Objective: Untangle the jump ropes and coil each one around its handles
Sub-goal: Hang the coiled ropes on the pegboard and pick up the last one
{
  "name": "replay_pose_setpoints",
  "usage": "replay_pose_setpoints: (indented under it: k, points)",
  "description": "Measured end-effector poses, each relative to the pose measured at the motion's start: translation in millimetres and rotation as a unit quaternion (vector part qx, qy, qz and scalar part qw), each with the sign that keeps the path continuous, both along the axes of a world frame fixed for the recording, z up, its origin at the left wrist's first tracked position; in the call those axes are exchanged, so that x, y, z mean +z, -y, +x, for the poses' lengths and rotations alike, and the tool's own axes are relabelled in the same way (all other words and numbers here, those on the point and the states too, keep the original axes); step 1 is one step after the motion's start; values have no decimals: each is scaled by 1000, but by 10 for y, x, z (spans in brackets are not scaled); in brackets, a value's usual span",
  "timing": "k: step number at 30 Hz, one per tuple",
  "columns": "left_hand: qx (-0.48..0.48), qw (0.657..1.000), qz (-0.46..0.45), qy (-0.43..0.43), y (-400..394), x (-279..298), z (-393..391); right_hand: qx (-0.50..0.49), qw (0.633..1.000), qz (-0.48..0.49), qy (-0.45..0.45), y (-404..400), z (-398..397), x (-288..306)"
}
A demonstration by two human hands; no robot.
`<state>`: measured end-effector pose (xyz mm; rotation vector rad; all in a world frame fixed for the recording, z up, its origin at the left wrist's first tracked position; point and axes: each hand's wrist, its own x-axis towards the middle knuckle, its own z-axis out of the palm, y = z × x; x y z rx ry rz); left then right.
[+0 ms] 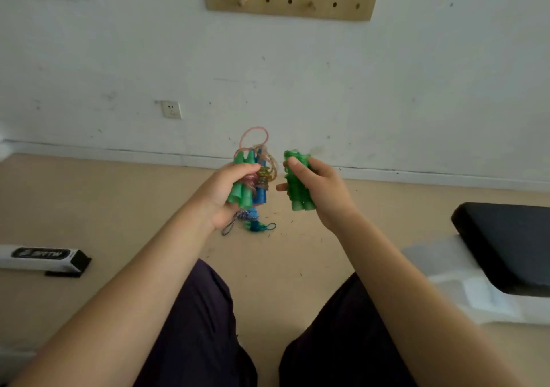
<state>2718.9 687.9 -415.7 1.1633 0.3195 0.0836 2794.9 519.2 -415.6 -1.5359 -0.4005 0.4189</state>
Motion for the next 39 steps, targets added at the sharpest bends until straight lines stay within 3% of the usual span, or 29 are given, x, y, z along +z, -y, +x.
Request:
replay_pose_setpoints:
  k: [5, 10, 14, 19, 24, 27, 31, 39]
  points:
    - [9, 996, -51, 72, 76, 87, -235, 56, 997, 38, -26, 81, -203, 99]
    - [-17, 996, -23, 85, 33, 41, 135, 67, 997, 27, -17, -138, -5, 92]
    - [-6, 997, -48, 65, -221, -342, 878, -1, 1000, 22, -11, -444, 709, -236]
    - [63, 987, -151, 4, -860, -1087, 2073, 53, 997, 14, -61, -903, 1921, -852]
    - [28, 988, -137, -59, -1099, -1207, 2619, 94, 990, -33, -102, -1165, 2522, -931]
    - [15, 984, -156, -83, -1091, -878, 2659, 113, 982, -46, -143, -1218, 2520, -575]
    - [18, 979, -173, -102, -991, 37, 2529, 114, 975, -80, -175, -1194, 2354, 280]
    - [139, 978, -7, -157, -759, 2307, 2085, 146, 957, -107, -229, -865, 1790, 2466]
